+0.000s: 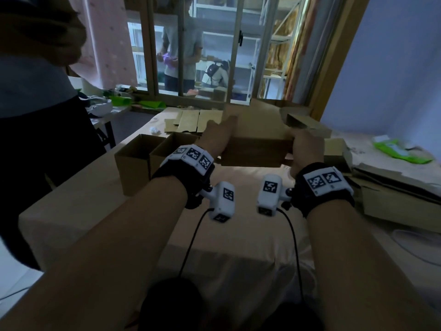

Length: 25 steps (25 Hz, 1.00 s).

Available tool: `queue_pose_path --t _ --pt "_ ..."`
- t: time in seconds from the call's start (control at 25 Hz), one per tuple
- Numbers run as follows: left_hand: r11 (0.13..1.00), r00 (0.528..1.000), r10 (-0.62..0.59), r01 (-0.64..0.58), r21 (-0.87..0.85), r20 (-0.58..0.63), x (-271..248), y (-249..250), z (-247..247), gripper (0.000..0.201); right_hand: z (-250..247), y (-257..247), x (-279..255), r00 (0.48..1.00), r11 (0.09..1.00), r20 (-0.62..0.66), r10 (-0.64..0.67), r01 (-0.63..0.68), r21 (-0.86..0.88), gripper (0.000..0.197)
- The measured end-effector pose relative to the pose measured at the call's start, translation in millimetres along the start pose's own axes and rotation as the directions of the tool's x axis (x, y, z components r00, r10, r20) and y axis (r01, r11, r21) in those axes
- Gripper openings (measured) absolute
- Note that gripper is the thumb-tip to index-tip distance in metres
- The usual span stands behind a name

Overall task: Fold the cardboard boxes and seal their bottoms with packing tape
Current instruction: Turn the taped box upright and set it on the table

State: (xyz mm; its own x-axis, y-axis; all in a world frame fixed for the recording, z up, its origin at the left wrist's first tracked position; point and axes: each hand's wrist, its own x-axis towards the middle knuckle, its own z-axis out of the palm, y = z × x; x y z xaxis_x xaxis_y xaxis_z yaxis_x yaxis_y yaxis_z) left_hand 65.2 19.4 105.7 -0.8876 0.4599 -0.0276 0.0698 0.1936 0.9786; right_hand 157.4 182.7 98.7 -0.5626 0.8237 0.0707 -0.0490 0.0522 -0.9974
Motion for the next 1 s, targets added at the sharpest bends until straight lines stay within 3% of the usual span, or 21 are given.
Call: queue_pose_path --t 0.08,0.16,0.24,0.36,0.48,0.6,0.68,0.8,0.88,1.0 --pt "0.993 0.999 0.012 -0.017 -0.119 -0.038 2 -2 -2 0.054 -2 3 -4 0.998 1.0 0.049 0.028 -0.029 0.011 0.026" --pt "0.998 0.995 0.041 -0.045 -0.036 -0.087 3 -7 -2 0.048 -2 16 -4 0.997 0.999 0.06 0.047 -0.046 -0.013 0.05" --pt "0.99 0.997 0.056 -0.047 0.134 -0.06 1 -14 1 0.056 1 31 -10 0.986 0.993 0.125 0.112 -0.116 0.023 0.065" --pt "0.946 0.994 0.076 -0.049 0.32 -0.075 -1 -40 11 0.056 2 53 -21 0.957 0.982 0.226 0.182 -0.166 -0.088 0.056" --pt "0.941 0.996 -0.064 0.081 0.33 -0.065 4 -71 18 0.046 -4 71 -25 0.926 0.944 0.272 0.26 -0.185 -0.273 0.052" --pt "0.922 0.985 -0.112 0.153 0.357 -0.135 9 -84 18 0.033 -8 77 -22 0.9 0.924 0.33 0.286 -0.167 -0.345 0.083" --pt "0.945 0.981 -0.107 0.15 0.292 -0.159 6 -82 24 0.039 -2 75 -26 0.895 0.916 0.356 0.267 -0.122 -0.381 0.102" --pt "0.967 0.974 0.015 0.043 0.252 -0.224 4 -71 34 0.045 19 78 -35 0.958 0.872 0.236 0.165 -0.03 -0.489 0.129" --pt "0.961 0.956 0.146 -0.076 0.265 -0.254 4 -64 33 0.036 28 82 -41 0.97 0.908 0.221 0.103 -0.002 -0.418 0.121" --pt "0.972 0.945 0.231 -0.213 0.1 -0.231 1 -58 24 0.036 34 90 -51 0.965 0.936 0.255 0.057 0.037 -0.35 0.101"
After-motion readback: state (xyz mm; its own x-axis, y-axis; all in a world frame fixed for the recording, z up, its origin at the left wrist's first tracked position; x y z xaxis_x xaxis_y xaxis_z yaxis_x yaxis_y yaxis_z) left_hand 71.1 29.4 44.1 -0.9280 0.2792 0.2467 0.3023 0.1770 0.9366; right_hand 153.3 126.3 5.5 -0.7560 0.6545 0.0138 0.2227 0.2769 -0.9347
